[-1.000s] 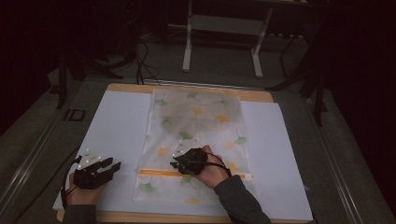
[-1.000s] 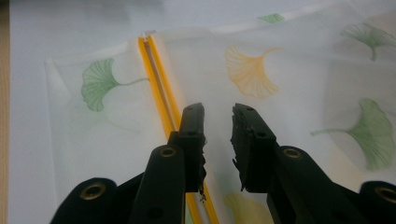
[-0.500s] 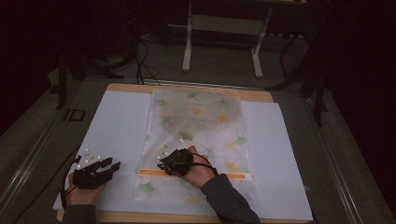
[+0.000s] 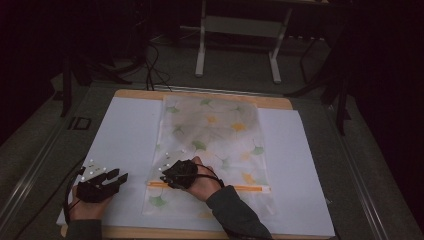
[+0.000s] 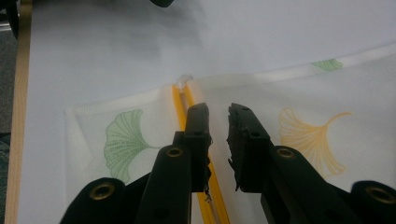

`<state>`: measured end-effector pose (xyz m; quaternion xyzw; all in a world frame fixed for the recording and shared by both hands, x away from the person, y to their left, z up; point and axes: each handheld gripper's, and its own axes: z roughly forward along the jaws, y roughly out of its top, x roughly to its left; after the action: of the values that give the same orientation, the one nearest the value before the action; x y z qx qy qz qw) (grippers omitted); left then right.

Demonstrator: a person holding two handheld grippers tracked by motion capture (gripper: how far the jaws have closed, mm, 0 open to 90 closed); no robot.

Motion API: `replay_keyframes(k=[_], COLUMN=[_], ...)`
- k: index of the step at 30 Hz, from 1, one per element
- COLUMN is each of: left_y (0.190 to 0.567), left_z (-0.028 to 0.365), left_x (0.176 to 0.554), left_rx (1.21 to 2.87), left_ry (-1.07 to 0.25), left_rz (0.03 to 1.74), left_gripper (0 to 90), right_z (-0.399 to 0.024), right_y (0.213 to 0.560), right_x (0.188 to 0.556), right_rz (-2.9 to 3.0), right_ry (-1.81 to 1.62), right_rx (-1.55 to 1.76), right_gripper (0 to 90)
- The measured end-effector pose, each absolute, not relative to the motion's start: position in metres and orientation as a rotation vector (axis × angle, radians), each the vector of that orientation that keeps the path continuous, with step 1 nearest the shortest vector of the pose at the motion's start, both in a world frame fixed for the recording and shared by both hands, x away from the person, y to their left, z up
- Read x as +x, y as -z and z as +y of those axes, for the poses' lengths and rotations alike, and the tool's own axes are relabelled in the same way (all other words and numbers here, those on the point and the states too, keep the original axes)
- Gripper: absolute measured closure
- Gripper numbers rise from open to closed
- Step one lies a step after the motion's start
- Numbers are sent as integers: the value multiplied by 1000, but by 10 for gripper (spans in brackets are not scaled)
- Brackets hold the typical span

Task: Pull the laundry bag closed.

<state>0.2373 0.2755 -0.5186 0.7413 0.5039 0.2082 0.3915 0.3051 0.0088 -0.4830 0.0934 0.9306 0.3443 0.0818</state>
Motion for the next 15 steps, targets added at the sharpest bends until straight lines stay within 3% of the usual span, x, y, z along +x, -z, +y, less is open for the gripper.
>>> replay_keyframes(k=[15], left_y=[518], left_z=[277], left_x=[237], left_rx=[1878], left_ry=[-527], left_rz=[1285], left_gripper=[596], right_z=[31], right_y=[484], right_x=[308], right_rz=[2803], right_ry=[-1013], right_rx=[236], right_gripper=[815])
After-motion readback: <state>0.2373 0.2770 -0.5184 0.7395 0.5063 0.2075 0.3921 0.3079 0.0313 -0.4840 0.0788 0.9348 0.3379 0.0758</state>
